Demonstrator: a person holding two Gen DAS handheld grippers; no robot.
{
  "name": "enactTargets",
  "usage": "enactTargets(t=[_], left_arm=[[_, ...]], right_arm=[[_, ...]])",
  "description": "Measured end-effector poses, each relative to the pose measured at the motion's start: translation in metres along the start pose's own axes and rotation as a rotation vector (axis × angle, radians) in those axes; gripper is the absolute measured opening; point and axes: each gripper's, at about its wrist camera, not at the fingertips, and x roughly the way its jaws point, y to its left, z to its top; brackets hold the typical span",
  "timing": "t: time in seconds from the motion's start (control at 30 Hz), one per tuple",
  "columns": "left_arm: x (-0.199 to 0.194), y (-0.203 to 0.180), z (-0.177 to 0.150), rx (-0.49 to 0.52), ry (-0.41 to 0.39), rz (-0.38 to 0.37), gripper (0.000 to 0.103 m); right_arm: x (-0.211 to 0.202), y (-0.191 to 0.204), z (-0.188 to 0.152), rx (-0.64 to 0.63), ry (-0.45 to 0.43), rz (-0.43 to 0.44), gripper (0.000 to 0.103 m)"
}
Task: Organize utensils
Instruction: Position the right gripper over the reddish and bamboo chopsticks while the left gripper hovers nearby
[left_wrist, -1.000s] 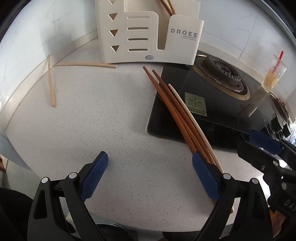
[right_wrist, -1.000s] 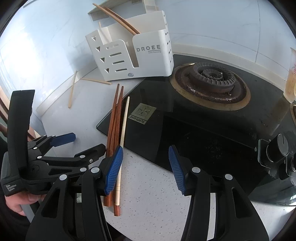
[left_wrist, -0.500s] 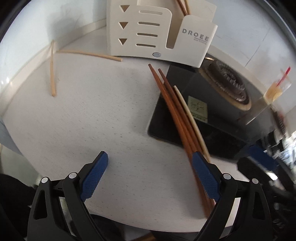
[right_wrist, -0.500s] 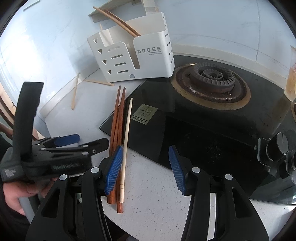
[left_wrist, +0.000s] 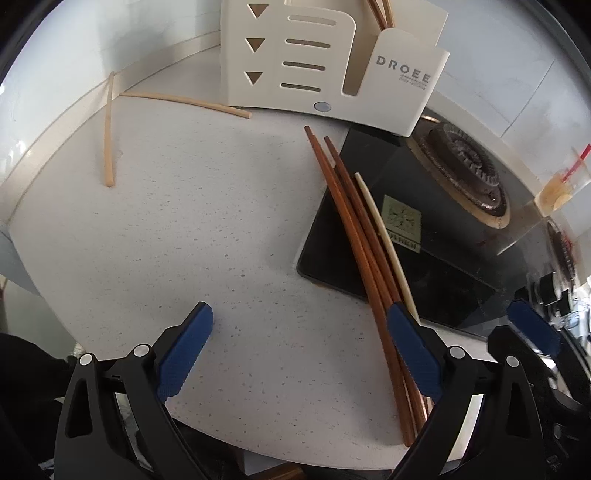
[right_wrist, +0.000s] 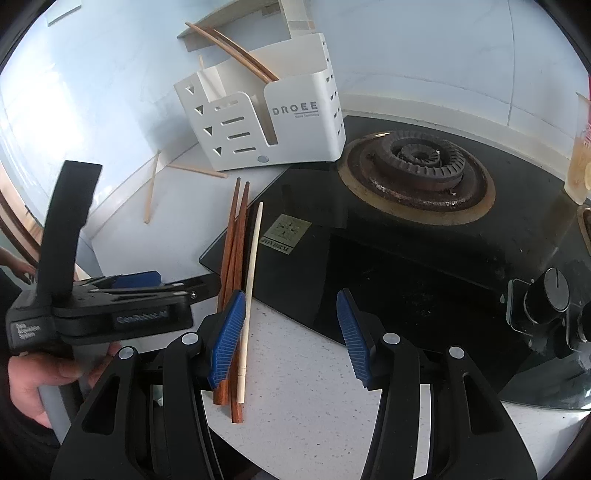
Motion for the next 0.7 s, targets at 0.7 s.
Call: enactTargets(t=[0.7], left_arm=[[0.01,-0.016,0.008,0.02,0.051,0.135,0.092]], right_arm=[[-0.008,-0.006,-0.001,0.002,-0.021,0.017,0.051]])
